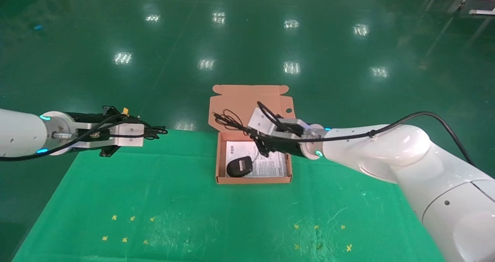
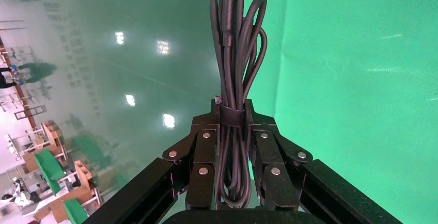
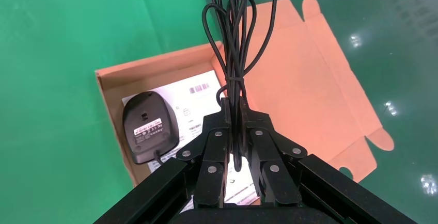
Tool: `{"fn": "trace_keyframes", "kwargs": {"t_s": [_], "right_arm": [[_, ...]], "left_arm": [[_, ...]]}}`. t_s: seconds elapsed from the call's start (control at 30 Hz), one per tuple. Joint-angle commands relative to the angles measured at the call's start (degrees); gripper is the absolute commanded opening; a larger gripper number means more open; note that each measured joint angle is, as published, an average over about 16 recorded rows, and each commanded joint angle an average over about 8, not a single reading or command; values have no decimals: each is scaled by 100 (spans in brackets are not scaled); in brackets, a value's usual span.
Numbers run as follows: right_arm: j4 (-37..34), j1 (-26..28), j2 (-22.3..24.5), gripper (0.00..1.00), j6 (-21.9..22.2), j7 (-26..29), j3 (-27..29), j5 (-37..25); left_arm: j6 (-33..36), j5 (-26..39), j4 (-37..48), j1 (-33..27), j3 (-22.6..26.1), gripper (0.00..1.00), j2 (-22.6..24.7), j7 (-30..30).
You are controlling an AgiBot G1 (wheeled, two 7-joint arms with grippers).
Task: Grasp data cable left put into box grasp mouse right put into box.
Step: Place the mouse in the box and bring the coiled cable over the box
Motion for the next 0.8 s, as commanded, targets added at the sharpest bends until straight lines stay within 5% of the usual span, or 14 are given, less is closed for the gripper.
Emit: {"fn": "trace_keyframes", "kwargs": {"t_s": [0.03,0.5,0.8], "right_arm": [[-14,-4,13,100,4,20,-54,29],[212,-30,195,100,49,170,-161,35],[531,69,758,100,-62,151,-109,56]], "left_arm": [[2,2,-3,1,0,0,-2,-2],[-176,-142,217,46,62,0,375,179],[-754,-262,876,157,119,0,1024,497]]}}
